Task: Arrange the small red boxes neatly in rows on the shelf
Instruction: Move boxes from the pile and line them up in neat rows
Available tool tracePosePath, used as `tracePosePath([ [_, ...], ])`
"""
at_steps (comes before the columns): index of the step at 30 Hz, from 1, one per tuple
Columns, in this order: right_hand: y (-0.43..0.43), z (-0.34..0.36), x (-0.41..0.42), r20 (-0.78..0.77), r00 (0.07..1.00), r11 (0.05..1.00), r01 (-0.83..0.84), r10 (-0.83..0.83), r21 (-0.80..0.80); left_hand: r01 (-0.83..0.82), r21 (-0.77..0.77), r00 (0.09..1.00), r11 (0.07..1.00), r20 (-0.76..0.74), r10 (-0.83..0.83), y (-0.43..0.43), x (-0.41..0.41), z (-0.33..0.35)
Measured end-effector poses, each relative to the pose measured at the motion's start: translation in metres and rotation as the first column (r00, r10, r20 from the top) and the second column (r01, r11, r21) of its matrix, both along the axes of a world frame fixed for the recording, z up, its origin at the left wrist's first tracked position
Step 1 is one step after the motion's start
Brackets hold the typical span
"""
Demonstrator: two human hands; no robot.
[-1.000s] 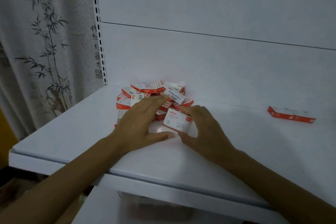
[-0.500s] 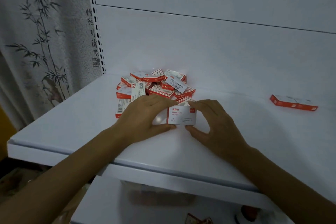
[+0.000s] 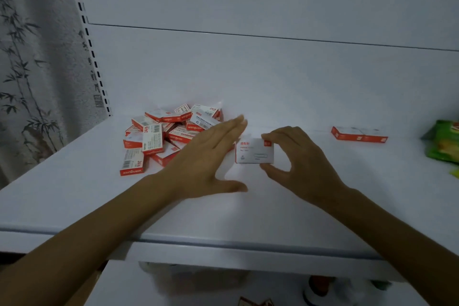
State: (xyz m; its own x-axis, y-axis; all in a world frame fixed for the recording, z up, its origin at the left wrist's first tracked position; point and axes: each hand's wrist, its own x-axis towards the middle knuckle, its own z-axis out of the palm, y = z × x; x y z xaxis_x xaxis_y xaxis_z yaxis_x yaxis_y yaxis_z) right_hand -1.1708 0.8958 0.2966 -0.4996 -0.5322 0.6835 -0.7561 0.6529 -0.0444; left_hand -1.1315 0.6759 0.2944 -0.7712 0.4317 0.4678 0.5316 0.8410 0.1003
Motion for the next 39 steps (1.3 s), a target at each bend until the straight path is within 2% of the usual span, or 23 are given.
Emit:
tracePosePath([
  [7, 0.086, -0.001, -0.009, 0.117, 0.985, 0.992, 0.130, -0.129, -0.001, 0.115, -0.003, 0.988, 0.993, 0.101, -0.114, 0.077, -0.025, -0.008],
  [11, 0.141, 0.001, -0.021, 0.188, 0.964, 0.981, 0.195, -0.189, -0.015, 0.173, -0.022, 0.982, 0.985, 0.079, -0.171, 0.122, -0.044, -0.010],
  [18, 0.229, -0.004, -0.056, 0.306, 0.933, 0.978, 0.208, -0.192, -0.022, 0.220, -0.046, 0.974, 0.974, 0.060, -0.217, 0.214, -0.076, -0.004],
  [24, 0.261, -0.006, -0.102, 0.418, 0.898, 0.990, 0.144, -0.135, 0.011, 0.142, -0.118, 0.989, 0.983, -0.018, -0.145, 0.258, -0.105, 0.002],
  [29, 0.256, -0.018, -0.129, 0.513, 0.856, 0.994, 0.101, -0.065, -0.043, -0.007, 0.080, 0.999, 0.997, 0.034, 0.004, 0.262, -0.121, -0.010],
  [31, 0.255, -0.021, -0.132, 0.509, 0.859, 0.994, 0.095, -0.054, -0.054, -0.066, 0.089, 0.995, 0.994, 0.077, 0.059, 0.257, -0.124, -0.015],
  [33, 0.256, -0.020, -0.132, 0.479, 0.874, 0.996, 0.090, -0.080, 0.001, -0.096, 0.128, 0.993, 0.987, 0.087, 0.085, 0.255, -0.124, -0.018],
  [35, 0.258, -0.016, -0.128, 0.435, 0.894, 0.994, 0.092, -0.108, 0.056, -0.100, 0.147, 0.991, 0.984, 0.099, 0.086, 0.255, -0.124, -0.019],
  [39, 0.259, -0.001, -0.114, 0.340, 0.939, 0.997, 0.037, -0.057, 0.064, -0.077, 0.162, 0.992, 0.984, 0.114, 0.059, 0.258, -0.125, -0.018],
])
